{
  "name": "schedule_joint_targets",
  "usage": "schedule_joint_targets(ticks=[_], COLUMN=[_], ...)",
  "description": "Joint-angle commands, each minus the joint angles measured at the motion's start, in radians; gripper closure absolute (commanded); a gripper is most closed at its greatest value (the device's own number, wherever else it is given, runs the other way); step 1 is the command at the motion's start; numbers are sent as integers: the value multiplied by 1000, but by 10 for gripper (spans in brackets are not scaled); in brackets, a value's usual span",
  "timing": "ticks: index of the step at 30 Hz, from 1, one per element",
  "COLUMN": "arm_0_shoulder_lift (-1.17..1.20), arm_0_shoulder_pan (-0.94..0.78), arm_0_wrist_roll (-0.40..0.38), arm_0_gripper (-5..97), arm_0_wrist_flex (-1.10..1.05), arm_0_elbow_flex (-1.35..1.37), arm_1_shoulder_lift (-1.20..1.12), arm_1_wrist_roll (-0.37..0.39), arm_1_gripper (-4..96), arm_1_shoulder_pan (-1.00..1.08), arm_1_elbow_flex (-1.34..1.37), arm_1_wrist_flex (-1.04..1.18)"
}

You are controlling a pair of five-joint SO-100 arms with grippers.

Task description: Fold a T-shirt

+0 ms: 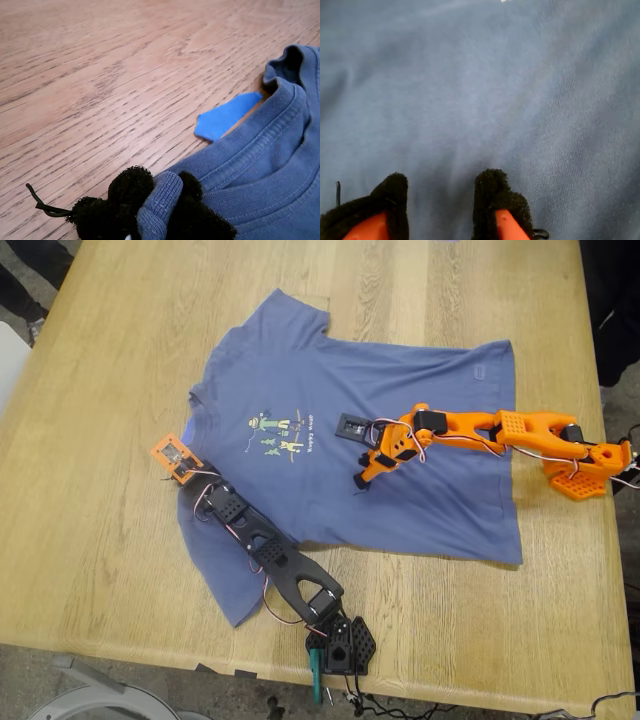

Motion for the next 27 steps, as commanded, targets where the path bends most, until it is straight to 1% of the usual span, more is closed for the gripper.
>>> schedule_joint_targets(ticks=[1, 8, 16, 27], arm_0_shoulder_lift=[67, 100, 187, 344], arm_0_shoulder_pan=[21, 25, 15, 49], arm_0_wrist_roll=[-11, -11, -12, -14], arm_0_gripper=[917, 913, 912, 908], arm_0_wrist_flex=[23, 64, 184, 354], arm_0_elbow_flex=[-63, -63, -64, -67], arm_1_shoulder_lift=[5, -66, -189, -233], arm_1_wrist_roll=[3, 6, 18, 17], arm_1_gripper=[685, 686, 700, 723], arm_1_shoulder_pan=[-11, -11, 8, 101], arm_1_elbow_flex=[-49, -49, -48, 51], arm_1_wrist_flex=[9, -9, -170, -357])
